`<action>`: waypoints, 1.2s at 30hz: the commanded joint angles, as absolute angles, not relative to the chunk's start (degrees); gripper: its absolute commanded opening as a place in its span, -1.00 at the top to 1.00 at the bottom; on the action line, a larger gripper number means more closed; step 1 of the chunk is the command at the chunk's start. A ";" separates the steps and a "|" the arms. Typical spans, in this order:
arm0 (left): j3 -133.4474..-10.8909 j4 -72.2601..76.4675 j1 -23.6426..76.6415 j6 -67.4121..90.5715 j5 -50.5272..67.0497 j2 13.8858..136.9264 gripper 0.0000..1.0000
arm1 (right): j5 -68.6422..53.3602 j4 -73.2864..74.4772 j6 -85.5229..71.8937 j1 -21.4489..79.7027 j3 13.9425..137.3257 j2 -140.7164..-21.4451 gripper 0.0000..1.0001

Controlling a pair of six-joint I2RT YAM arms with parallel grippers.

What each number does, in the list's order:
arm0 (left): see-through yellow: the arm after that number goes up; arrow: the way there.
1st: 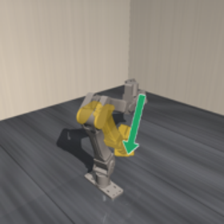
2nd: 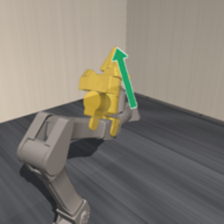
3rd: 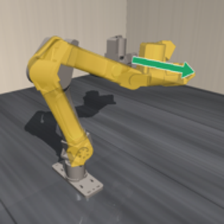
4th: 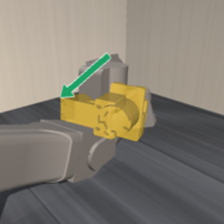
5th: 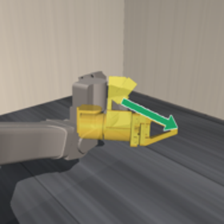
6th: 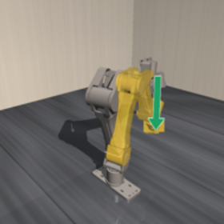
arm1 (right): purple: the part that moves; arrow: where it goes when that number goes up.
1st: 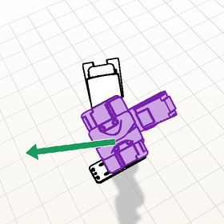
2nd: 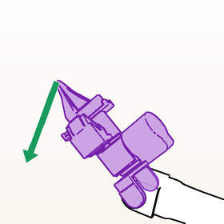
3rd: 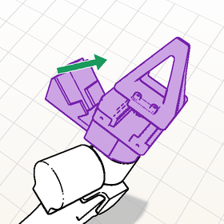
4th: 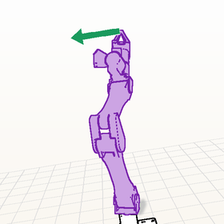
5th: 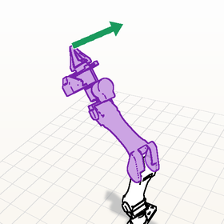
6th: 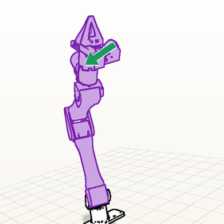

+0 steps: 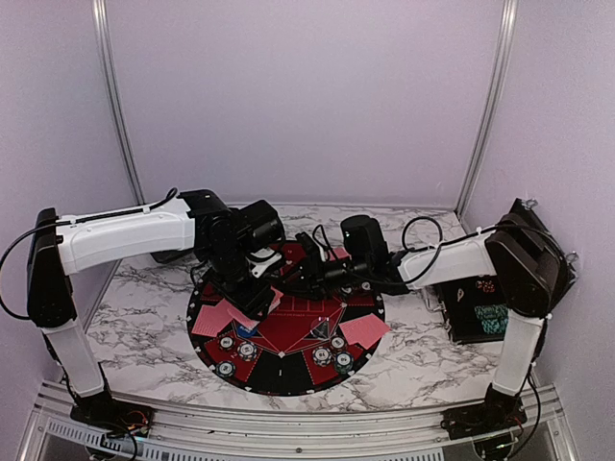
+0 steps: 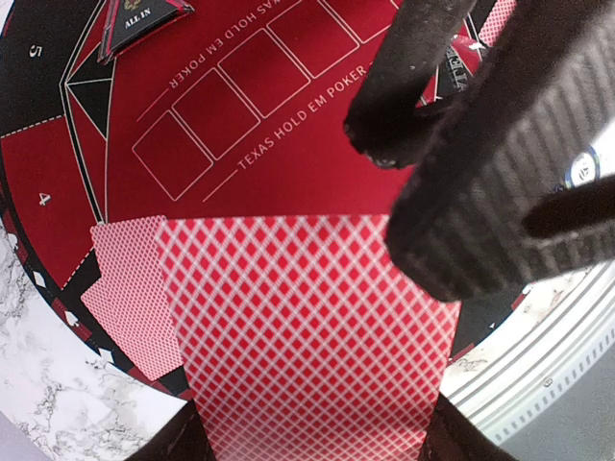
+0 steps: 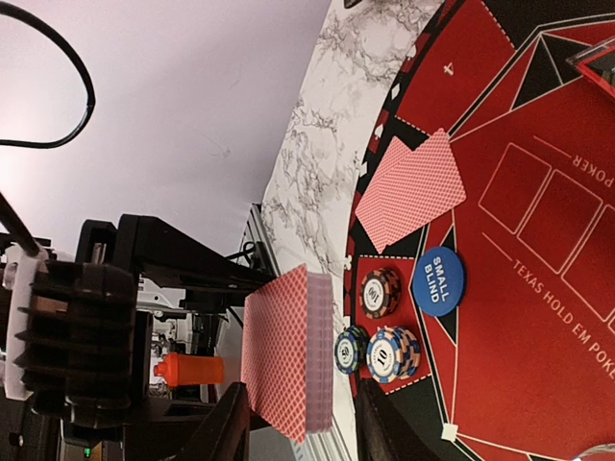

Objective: Distribute texas hold em gaming equipment
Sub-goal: Pick up the poker card from the face-down deck piles.

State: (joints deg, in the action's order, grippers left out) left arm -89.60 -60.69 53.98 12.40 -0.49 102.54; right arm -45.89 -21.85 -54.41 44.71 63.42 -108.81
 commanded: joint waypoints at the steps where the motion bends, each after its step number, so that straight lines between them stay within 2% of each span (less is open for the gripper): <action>1: -89.63 -60.79 54.16 12.26 -0.26 100.29 -0.04 | -46.10 -23.42 -55.73 44.42 62.46 -106.18 0.30; 29: -90.01 -60.69 54.17 12.22 -0.26 100.59 -0.04 | -47.91 -24.60 -57.88 46.41 62.57 -108.18 0.67; 36: -89.95 -60.73 54.17 12.21 -0.26 100.33 -0.04 | -47.90 -24.02 -57.83 46.41 63.32 -108.80 0.83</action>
State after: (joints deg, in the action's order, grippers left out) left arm -89.60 -60.69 53.98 12.43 -0.49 102.54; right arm -47.48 -23.53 -57.49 45.91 61.56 -107.77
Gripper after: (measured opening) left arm 0.670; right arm 0.109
